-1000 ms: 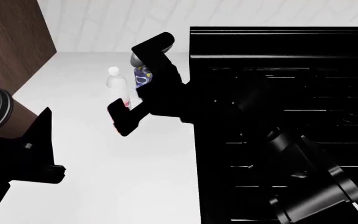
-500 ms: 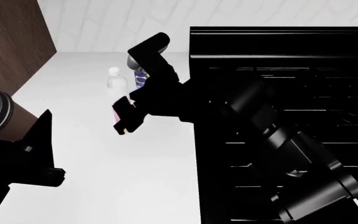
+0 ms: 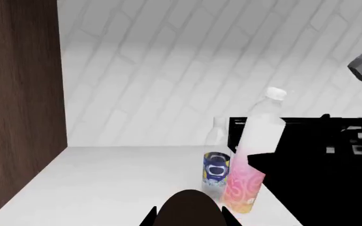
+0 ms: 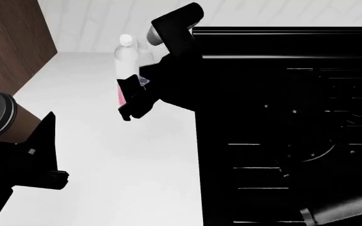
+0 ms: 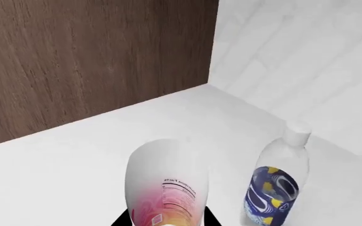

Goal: Move the drinks to the dining counter.

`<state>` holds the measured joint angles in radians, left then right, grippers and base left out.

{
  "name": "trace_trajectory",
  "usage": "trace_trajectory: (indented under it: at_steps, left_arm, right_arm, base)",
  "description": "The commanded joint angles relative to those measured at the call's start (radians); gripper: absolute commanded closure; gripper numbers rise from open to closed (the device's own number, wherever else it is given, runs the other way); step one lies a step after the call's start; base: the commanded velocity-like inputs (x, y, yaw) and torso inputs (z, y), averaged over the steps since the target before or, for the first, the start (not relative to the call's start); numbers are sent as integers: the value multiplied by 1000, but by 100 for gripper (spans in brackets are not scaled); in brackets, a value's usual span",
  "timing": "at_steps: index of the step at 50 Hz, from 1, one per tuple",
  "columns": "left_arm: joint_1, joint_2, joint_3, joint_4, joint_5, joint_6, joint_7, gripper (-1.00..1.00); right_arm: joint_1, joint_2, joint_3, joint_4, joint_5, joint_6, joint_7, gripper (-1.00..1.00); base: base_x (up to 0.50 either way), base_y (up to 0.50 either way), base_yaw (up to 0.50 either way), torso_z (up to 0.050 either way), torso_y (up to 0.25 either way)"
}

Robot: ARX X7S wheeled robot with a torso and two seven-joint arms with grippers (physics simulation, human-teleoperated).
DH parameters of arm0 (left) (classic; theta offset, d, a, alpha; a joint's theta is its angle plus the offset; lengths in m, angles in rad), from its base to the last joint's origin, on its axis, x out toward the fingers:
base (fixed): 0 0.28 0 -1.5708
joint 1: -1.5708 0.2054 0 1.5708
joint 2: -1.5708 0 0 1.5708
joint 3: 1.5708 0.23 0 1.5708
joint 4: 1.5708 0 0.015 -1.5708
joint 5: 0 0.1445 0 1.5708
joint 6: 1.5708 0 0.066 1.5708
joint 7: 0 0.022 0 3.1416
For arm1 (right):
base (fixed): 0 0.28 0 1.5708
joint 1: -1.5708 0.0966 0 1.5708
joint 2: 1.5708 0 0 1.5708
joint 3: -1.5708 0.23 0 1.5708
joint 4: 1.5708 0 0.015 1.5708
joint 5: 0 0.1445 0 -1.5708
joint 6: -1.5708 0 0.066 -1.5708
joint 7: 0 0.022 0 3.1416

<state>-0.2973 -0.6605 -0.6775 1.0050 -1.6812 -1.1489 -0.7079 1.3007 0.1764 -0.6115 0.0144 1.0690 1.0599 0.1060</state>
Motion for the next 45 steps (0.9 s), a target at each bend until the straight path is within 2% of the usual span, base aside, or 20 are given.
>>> trace_trajectory:
  at_steps: [1, 3, 5, 6, 11, 45]
  left_arm:
    - [-45, -5, 53, -5, -19, 12, -38, 100]
    - [-49, -11, 57, -3, -29, 15, -47, 100]
    - [-50, -17, 55, -4, -38, 18, -53, 100]
    - [-50, -23, 53, -5, -46, 21, -59, 100]
    - [-63, -27, 69, -8, -50, 24, -74, 100]
    - [-20, -3, 35, -4, -5, 14, -17, 100]
  right_arm:
    - [-80, 74, 186, -236, 155, 68, 270, 100]
    - [-110, 95, 177, -282, 77, 13, 289, 100]
    - [-122, 93, 201, -263, 117, 23, 296, 100]
    - [-131, 111, 175, -294, 50, -10, 297, 100]
    - [-117, 101, 180, -292, 86, 12, 308, 100]
    - [-87, 90, 132, -260, 68, -6, 282, 100]
  base:
    - [0, 0, 0, 0, 0]
    - [0, 0, 0, 0, 0]
    - [0, 0, 0, 0, 0]
    - [0, 0, 0, 0, 0]
    - [-38, 0, 0, 0, 2]
    - [-497, 0, 0, 0, 0]
